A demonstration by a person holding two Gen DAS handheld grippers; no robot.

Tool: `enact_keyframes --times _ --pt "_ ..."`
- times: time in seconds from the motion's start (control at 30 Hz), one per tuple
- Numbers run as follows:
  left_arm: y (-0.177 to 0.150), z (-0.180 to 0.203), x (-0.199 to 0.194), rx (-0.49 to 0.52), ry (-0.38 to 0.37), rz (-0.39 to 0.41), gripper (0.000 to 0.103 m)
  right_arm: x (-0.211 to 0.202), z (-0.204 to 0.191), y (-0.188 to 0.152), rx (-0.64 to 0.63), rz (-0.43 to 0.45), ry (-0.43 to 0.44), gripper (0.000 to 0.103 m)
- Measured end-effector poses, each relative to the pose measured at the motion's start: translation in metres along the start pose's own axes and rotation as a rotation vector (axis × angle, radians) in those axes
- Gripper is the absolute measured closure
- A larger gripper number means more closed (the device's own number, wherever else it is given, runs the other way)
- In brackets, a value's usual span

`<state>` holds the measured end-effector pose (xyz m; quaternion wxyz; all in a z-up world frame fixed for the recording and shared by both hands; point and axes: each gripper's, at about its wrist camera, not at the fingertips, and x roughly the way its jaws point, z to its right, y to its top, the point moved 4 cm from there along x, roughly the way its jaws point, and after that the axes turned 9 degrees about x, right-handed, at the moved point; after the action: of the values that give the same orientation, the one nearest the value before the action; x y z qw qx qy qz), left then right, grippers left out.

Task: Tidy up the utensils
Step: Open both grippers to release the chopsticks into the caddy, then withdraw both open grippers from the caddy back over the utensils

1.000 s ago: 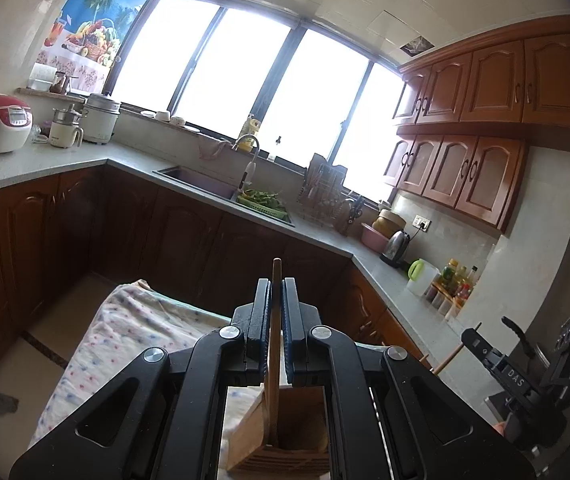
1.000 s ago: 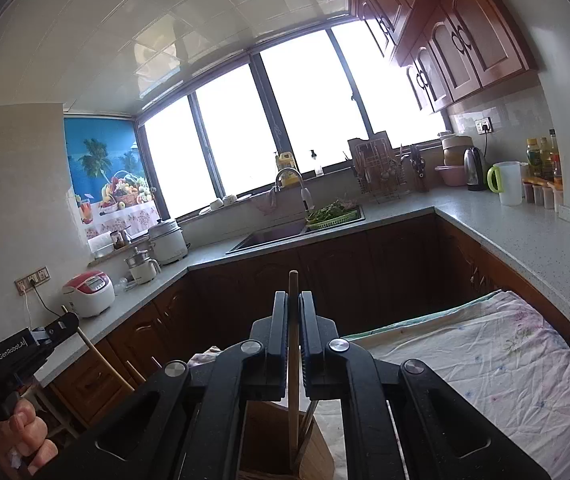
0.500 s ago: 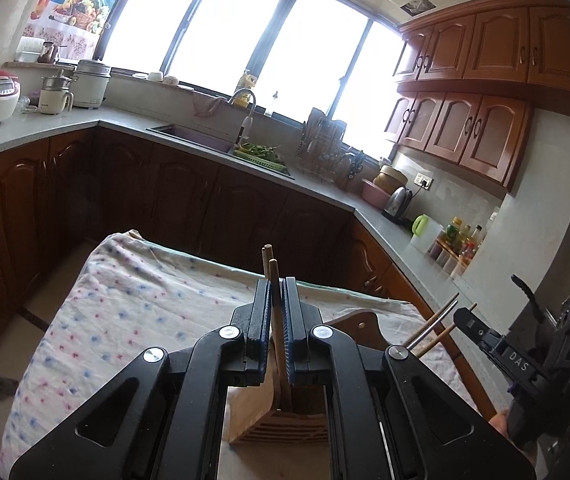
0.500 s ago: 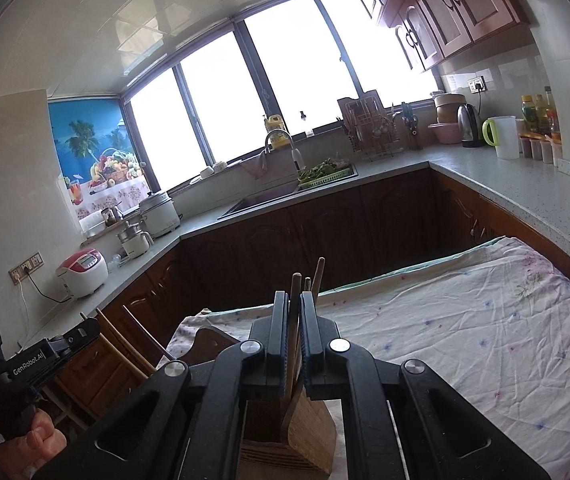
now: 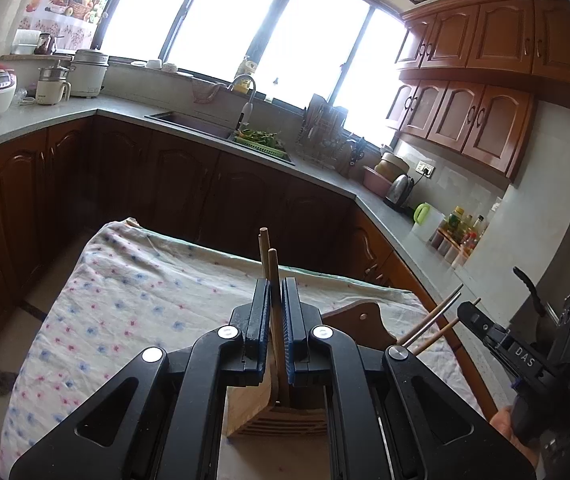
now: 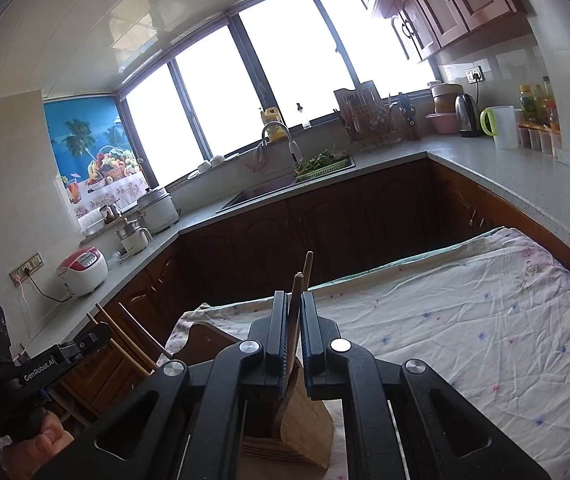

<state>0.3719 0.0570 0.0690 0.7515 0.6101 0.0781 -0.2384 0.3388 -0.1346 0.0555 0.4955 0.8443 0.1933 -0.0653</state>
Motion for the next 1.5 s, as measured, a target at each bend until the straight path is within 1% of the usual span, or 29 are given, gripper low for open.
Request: enact_keyframes --times 0.03,0.1,0.13,0.17,0.2,0.23,0.27,0.3,0.33,0.37,0.4,0.43,0.47,0.5,0.53,0.57,0.6,0.77,0.87,1.03,1.27,1.5 --pt "0.000 0.000 0.000 0.002 0.001 -0.002 0.098 0.000 0.000 0.000 0.000 -0.001 0.000 0.096" --pt "0.000 0.000 -0.001 0.003 0.000 -0.006 0.098 0.000 0.001 0.000 0.005 -0.005 0.003 0.092" --pt "0.000 0.000 -0.001 0.003 0.000 -0.008 0.098 0.001 0.001 0.000 0.010 -0.008 0.007 0.092" --pt "0.000 0.000 -0.001 0.004 0.001 -0.011 0.094 0.000 0.001 -0.001 0.012 -0.012 0.005 0.092" --pt "0.001 0.000 -0.002 0.005 0.002 -0.012 0.087 0.000 0.001 -0.001 0.012 -0.013 0.003 0.090" --pt "0.001 0.000 -0.003 0.006 0.002 -0.012 0.082 -0.001 0.001 -0.001 0.012 -0.012 0.004 0.084" --pt "0.001 0.000 -0.005 0.007 0.002 -0.010 0.071 -0.003 0.001 -0.001 0.016 -0.009 0.012 0.071" --pt "0.000 0.000 -0.007 0.008 0.003 -0.006 0.065 -0.005 0.000 0.000 0.020 -0.005 0.021 0.062" --pt "0.000 0.001 -0.009 0.012 0.005 -0.005 0.063 -0.007 0.000 0.000 0.020 0.000 0.022 0.053" --pt "-0.001 0.002 -0.010 0.018 0.008 -0.006 0.059 -0.009 -0.001 0.000 0.018 0.005 0.020 0.052" --pt "-0.002 0.003 -0.012 0.023 0.013 -0.010 0.051 -0.011 -0.001 0.000 0.017 0.006 0.021 0.051" --pt "-0.003 0.003 -0.013 0.026 0.018 -0.014 0.046 -0.013 -0.001 0.000 0.019 0.005 0.024 0.045" --pt "-0.004 0.004 -0.015 0.030 0.022 -0.014 0.039 -0.015 -0.001 0.000 0.023 0.006 0.029 0.033" --pt "-0.005 0.005 -0.018 0.035 0.023 -0.013 0.037 -0.017 -0.001 0.000 0.026 0.009 0.034 0.027" --pt "-0.007 0.006 -0.020 0.040 0.027 -0.016 0.036 -0.020 -0.001 0.000 0.027 0.013 0.038 0.016" --pt "-0.009 0.006 -0.022 0.047 0.033 -0.021 0.031 -0.023 -0.001 -0.001 0.024 0.016 0.042 0.009" --pt "-0.011 0.006 -0.024 0.050 0.039 -0.024 0.024 -0.026 -0.002 -0.001 0.021 0.019 0.045 0.008" --pt "-0.022 0.008 -0.040 0.036 0.051 -0.030 0.014 -0.044 -0.005 -0.005 0.010 0.006 0.060 0.004" --pt "-0.031 0.008 -0.050 0.012 0.052 -0.041 0.013 -0.056 -0.005 -0.010 0.000 0.003 0.062 0.003" --pt "-0.052 0.013 -0.066 -0.001 0.053 -0.073 0.011 -0.077 -0.002 -0.022 -0.004 -0.016 0.065 0.003" --pt "-0.085 0.024 -0.086 0.008 0.045 -0.123 0.011 -0.105 0.009 -0.045 -0.003 -0.044 0.054 0.002" --pt "-0.108 0.030 -0.098 0.010 0.039 -0.166 0.011 -0.127 0.026 -0.065 0.014 -0.071 0.025 0.002"
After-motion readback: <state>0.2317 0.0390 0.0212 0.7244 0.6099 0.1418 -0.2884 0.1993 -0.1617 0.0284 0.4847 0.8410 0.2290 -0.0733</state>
